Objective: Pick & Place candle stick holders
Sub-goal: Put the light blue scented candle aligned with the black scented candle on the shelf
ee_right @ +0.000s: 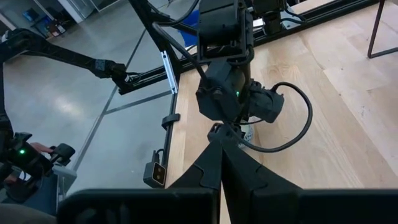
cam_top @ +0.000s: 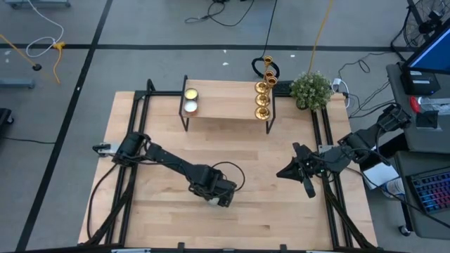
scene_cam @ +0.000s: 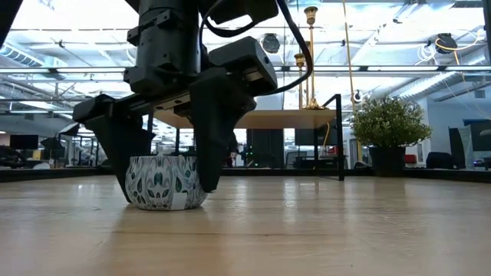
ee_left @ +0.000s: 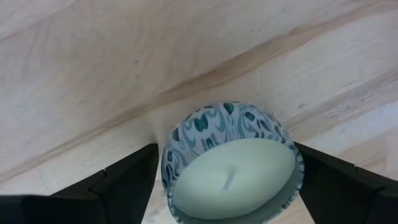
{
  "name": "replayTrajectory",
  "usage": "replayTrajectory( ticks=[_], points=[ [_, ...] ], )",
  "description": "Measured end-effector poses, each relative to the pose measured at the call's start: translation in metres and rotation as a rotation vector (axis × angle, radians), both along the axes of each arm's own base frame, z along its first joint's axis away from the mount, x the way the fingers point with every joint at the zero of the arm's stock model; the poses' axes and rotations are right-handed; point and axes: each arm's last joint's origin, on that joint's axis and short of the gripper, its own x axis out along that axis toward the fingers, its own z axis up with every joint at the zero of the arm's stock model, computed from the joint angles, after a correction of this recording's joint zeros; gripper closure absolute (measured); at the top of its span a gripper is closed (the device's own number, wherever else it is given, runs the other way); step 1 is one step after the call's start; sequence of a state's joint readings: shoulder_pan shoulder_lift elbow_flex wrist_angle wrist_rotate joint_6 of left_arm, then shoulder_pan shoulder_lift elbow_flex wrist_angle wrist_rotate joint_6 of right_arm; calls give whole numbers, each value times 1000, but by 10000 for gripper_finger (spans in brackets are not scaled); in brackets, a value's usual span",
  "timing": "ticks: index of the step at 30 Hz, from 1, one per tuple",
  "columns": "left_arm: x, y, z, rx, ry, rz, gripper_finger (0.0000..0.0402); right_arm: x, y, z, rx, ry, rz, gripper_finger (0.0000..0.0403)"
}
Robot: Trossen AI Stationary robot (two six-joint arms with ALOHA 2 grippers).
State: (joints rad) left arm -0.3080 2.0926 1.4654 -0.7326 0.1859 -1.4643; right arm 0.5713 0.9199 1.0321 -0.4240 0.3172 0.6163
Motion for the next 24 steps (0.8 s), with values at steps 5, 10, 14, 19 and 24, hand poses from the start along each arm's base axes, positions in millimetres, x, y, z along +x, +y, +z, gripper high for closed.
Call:
replayTrajectory(
  ticks=[5, 10, 14, 19, 24],
  points=[
    [-1, -1, 0, -13, 10, -7, 96, 0, 0, 0, -4, -1, 0, 403],
    [-1, -1, 0, -36, 19, -3, 104, 0, -1, 0, -11, -5, -20, 403],
    [-2, -1, 0, -46, 39, 1, 102, 0, -1, 0, -15, -6, -19, 403],
    [1, 1, 17, 15, 87, -38, 100, 0, -1, 0, -15, -6, -19, 403],
    [13, 16, 50, 45, 59, -69, 102, 0, -1, 0, -20, -7, -17, 403]
  ],
)
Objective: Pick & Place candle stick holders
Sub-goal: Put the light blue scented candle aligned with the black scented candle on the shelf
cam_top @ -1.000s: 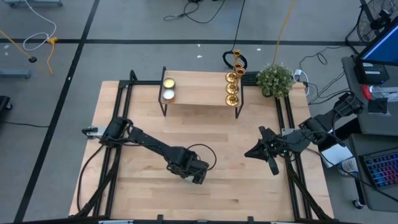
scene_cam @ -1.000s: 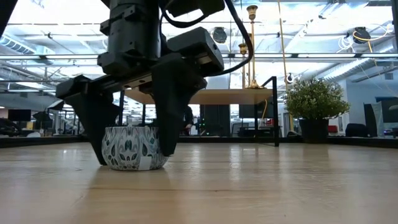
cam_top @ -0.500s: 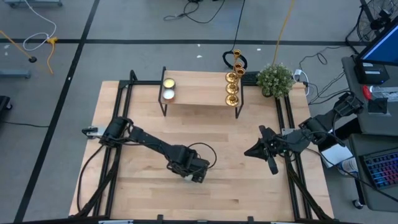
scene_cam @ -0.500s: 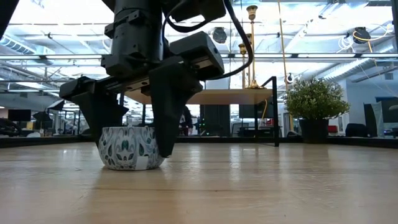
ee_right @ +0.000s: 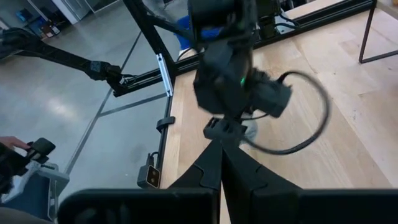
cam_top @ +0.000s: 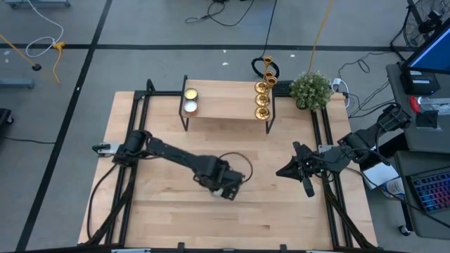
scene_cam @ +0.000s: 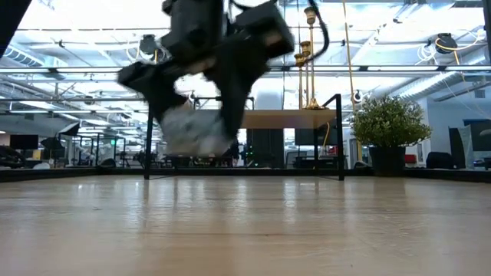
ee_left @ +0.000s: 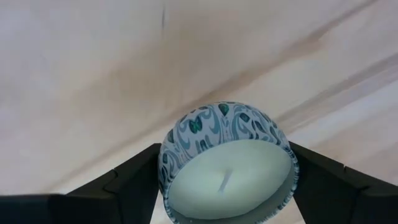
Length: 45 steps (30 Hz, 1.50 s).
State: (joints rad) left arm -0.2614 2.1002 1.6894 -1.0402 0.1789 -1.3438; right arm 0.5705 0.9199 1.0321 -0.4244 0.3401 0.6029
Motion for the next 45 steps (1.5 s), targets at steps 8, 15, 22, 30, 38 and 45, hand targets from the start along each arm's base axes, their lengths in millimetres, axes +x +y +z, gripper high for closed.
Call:
replayTrajectory(
  ticks=[8, 15, 22, 30, 38, 45],
  points=[
    [18, 45, 62, 28, -92, -49, 102, 0, 0, 0, -5, -1, 2, 403],
    [10, 122, 116, 75, -94, -59, 102, 0, 0, 0, 5, 1, -1, 403],
    [-16, 225, 158, 146, -178, 21, 102, 1, -1, 1, -10, -16, -23, 403],
    [-70, 326, 176, 209, -242, 124, 102, 7, -10, 6, 15, -61, -99, 403],
    [-120, 386, 177, 306, -196, 217, 102, 14, -25, 10, 23, -115, -262, 403],
    [-136, 402, 177, 348, -172, 160, 102, 17, -32, 12, 5, -145, -339, 403]
  ],
)
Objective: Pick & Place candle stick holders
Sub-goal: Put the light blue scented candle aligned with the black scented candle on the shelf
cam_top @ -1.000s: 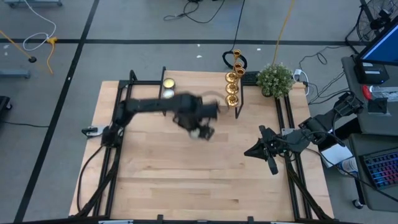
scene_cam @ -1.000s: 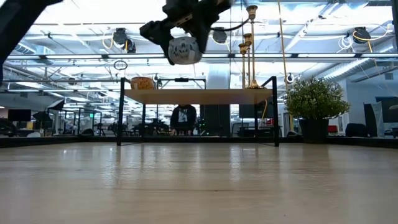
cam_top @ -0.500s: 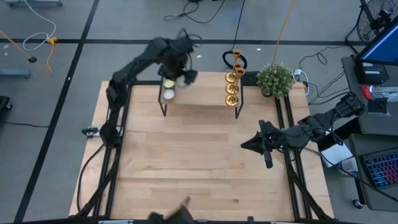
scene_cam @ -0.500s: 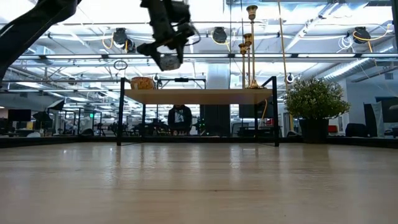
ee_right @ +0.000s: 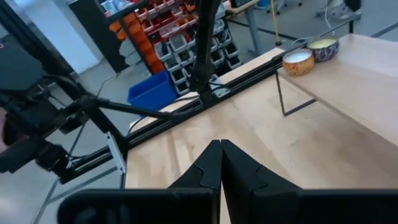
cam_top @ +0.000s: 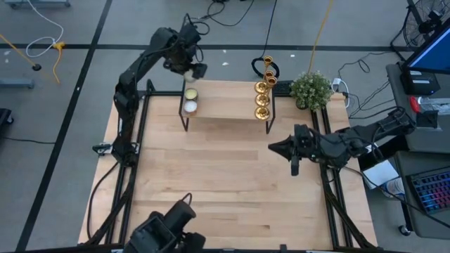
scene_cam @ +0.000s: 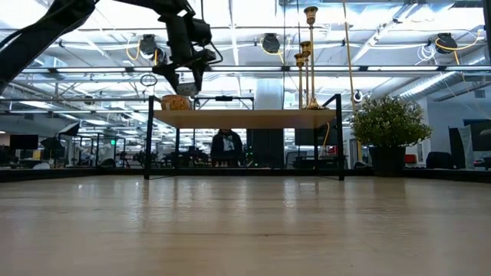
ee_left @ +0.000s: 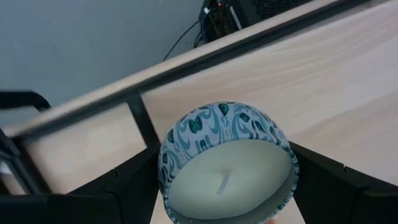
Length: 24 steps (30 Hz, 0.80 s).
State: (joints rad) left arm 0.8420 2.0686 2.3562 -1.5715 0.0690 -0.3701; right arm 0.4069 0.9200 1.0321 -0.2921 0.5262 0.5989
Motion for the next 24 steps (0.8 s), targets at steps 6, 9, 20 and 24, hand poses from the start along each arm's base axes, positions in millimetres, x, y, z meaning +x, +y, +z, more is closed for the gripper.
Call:
replayTrajectory(
  ticks=[6, 9, 20, 24],
  points=[
    [3, 12, -16, -17, 34, -65, 102, 7, -4, 0, -2, -13, -28, 403],
    [7, 18, -27, -36, 56, -89, 102, 11, -4, -1, -2, -16, -36, 403],
    [13, 28, -46, -42, 110, -137, 102, 20, -2, -3, 3, -25, -39, 403],
    [12, 29, -46, -37, 114, -159, 102, 20, -2, -3, 3, -25, -41, 403]
  ],
)
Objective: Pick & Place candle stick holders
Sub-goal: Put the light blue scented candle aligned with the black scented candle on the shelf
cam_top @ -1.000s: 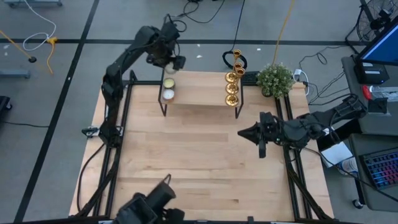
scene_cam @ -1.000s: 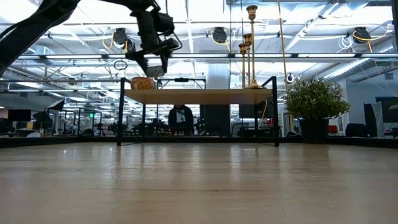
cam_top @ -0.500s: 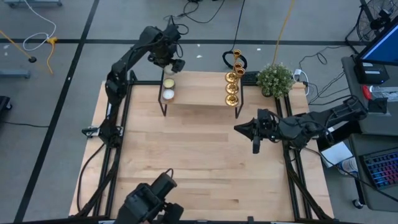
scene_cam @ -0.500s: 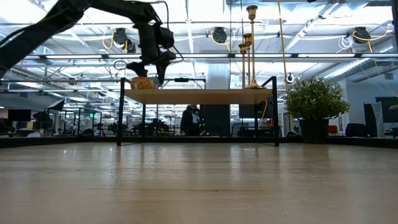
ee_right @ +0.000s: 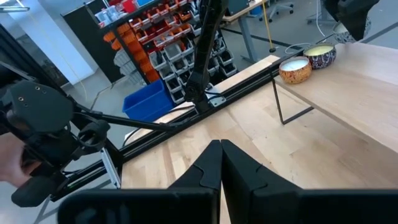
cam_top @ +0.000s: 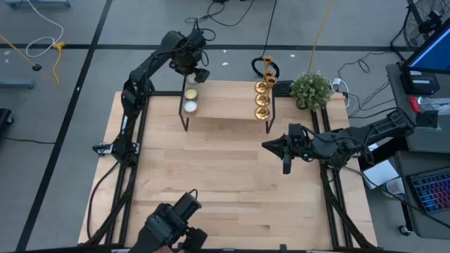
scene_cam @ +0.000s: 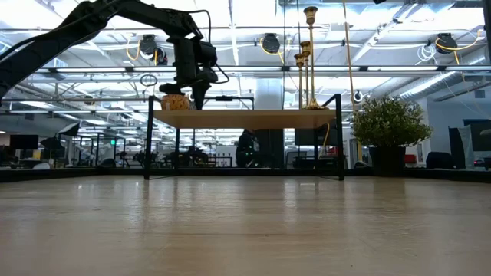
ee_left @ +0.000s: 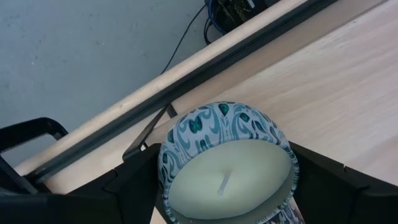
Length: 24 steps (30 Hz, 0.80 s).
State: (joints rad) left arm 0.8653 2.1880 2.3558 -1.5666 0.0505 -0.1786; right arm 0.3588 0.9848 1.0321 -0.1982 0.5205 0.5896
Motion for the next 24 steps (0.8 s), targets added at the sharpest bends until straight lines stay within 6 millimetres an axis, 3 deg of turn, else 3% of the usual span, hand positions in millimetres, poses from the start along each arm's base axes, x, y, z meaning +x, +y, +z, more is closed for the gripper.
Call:
replayTrajectory(
  ticks=[12, 24],
  points=[
    [0, 0, 0, 12, 8, -84, 102, 0, 0, 0, 0, 0, -2, 403],
    [19, -11, -9, 1, 31, -180, 102, 3, -8, 0, 13, 4, 5, 403]
  ],
)
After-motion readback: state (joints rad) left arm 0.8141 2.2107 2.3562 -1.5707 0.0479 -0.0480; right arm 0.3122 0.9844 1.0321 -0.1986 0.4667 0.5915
